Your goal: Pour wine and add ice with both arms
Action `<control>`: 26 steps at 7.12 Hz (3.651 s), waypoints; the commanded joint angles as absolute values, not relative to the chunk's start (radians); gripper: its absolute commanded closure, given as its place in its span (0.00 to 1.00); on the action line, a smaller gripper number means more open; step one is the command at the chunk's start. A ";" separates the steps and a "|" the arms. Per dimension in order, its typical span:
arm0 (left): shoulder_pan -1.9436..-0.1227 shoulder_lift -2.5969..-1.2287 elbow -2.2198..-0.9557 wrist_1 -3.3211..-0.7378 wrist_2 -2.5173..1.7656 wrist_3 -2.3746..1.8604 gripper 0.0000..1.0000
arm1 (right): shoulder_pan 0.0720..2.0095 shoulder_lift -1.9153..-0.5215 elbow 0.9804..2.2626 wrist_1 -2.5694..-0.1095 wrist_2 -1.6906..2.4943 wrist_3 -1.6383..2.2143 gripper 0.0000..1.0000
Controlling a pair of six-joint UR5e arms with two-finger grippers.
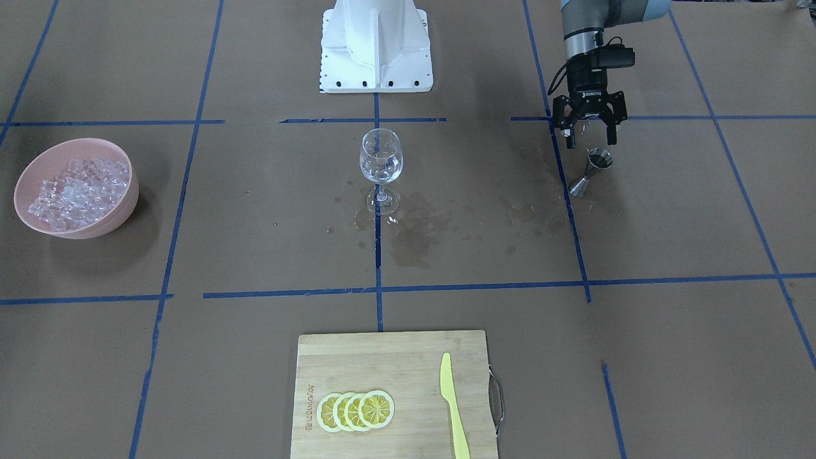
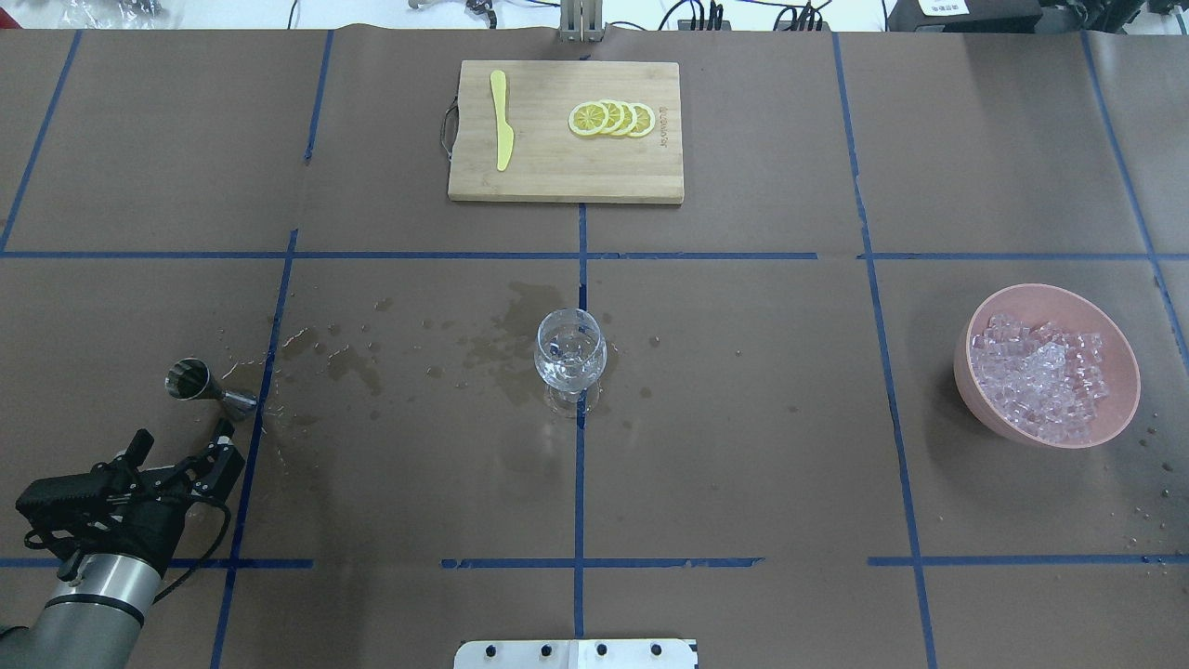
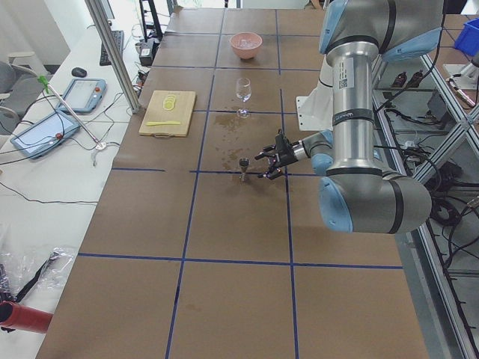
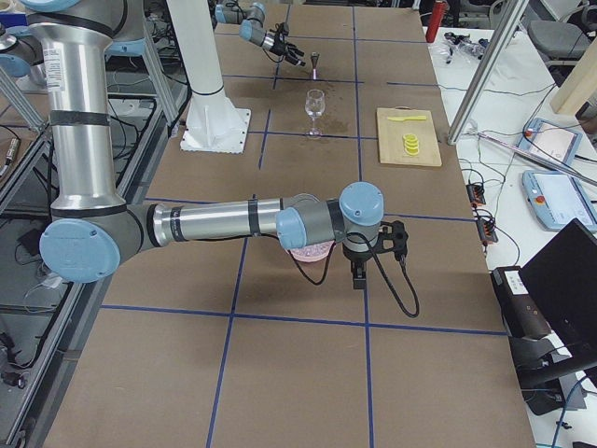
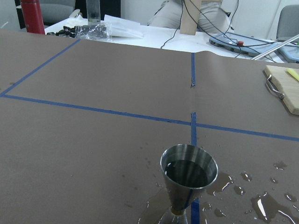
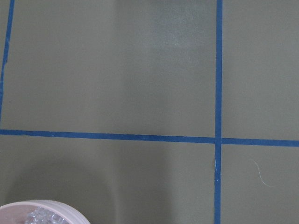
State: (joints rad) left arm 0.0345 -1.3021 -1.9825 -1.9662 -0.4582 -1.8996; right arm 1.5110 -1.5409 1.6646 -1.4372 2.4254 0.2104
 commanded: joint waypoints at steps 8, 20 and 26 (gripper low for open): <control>-0.049 -1.459 -1.807 -1.965 -0.391 -1.839 0.00 | 1.511 -1.545 1.667 -1.442 2.459 0.221 0.00; -0.086 -1.493 -1.776 -1.968 -0.391 -1.839 0.43 | 1.513 -1.536 1.674 -1.442 2.459 0.238 0.00; -0.089 -1.493 -1.769 -1.971 -0.391 -1.841 0.64 | 1.513 -1.536 1.680 -1.445 2.459 0.239 0.00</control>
